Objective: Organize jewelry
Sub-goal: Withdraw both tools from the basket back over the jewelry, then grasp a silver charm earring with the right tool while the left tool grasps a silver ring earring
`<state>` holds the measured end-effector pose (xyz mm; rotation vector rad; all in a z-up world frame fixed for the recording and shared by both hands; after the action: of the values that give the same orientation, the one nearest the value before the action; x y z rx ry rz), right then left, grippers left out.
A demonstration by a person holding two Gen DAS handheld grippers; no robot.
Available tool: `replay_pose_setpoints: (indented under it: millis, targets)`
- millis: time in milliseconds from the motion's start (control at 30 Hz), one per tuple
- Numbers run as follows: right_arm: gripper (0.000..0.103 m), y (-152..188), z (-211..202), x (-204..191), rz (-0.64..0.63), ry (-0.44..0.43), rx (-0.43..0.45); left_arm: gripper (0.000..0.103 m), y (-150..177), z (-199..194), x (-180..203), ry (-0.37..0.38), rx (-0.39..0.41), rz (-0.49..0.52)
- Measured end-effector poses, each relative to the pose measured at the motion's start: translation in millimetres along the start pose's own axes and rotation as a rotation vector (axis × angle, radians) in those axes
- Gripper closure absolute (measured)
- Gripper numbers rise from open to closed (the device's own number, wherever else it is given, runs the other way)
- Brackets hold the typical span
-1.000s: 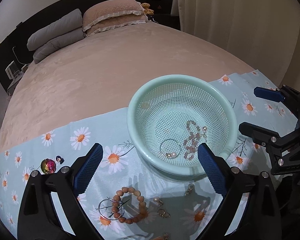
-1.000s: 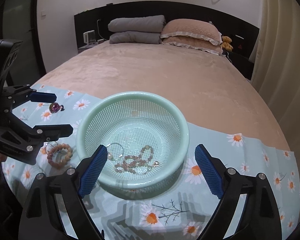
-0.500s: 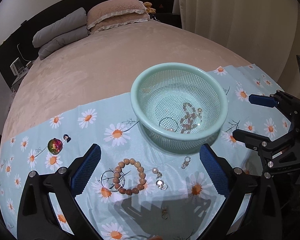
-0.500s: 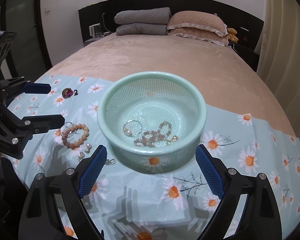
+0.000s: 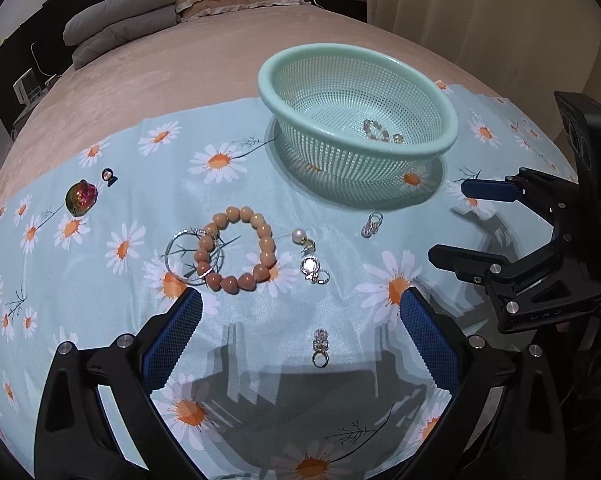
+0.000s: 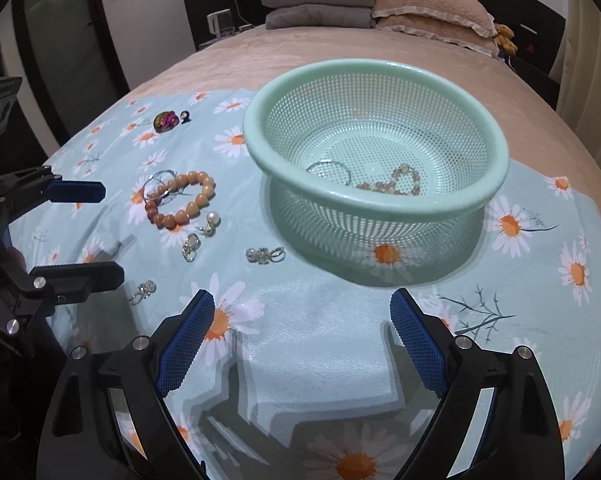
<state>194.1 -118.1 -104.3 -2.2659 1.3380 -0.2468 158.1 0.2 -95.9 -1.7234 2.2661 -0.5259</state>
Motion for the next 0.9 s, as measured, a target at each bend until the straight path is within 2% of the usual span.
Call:
replay_pose_setpoints:
  millis: [233, 300, 433, 500, 600, 667, 700, 733, 767, 800, 867, 900]
  targets:
    - [0.023, -0.2, 19.4, -10.5, -0.004, -0.016, 0.011, 0.006, 25.2, 18.9, 6.9, -0.005, -0.009, 0.039]
    - [0.025, -2.3, 23.2, -14.4, -0.011, -0.031, 0.024, 0.009, 30.0, 25.4, 6.4, 0.006, -0.016, 0.036]
    - [0.030, -9.3, 29.9, -19.1, -0.007, -0.054, 0.053, 0.025, 35.5, 37.0, 3.9, 0.019, -0.033, 0.028]
    - [0.033, -13.9, 32.0, -19.4, 0.007, -0.051, 0.076, 0.030, 36.4, 38.9, 5.6, 0.034, -0.029, 0.035]
    - [0.036, -18.4, 37.4, -17.7, 0.026, -0.042, 0.085, 0.043, 38.3, 40.6, 11.6, 0.048, -0.028, 0.059]
    - [0.044, -19.4, 43.9, -15.7, 0.044, -0.042, 0.075, 0.061, 40.8, 40.7, 18.4, 0.068, -0.028, 0.092]
    - [0.051, -19.5, 46.1, -13.6, 0.047, -0.022, 0.069, 0.065, 42.3, 40.9, 21.9, 0.070, -0.029, 0.111]
    - [0.054, -21.1, 47.3, -12.6, 0.046, -0.007, 0.067, 0.070, 43.7, 41.5, 24.7, 0.065, -0.029, 0.126]
    - [0.061, -21.7, 48.0, -11.6, 0.046, -0.001, 0.063, 0.073, 44.5, 41.7, 26.6, 0.059, -0.026, 0.137]
    - [0.071, -21.8, 48.3, -10.8, 0.049, -0.001, 0.056, 0.074, 45.1, 42.0, 27.8, 0.059, -0.025, 0.141]
    - [0.079, -20.7, 47.5, -9.6, 0.053, -0.008, 0.048, 0.077, 45.5, 42.2, 27.9, 0.066, -0.026, 0.137]
    - [0.079, -20.0, 47.5, -9.5, 0.050, -0.010, 0.045, 0.079, 46.0, 41.9, 28.1, 0.066, -0.026, 0.138]
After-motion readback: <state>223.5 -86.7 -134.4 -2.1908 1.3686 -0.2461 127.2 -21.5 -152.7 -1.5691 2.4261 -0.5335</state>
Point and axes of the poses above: each gripper's, at about its wrist camera, not at the fingertips, and z roughly the way its jaws point, x to its right, y to its underside, the point moved 8 cm from there along z, roughly the way its jaws point, and after that the axes turned 8 degrees about -x, right-handed, at the moved point
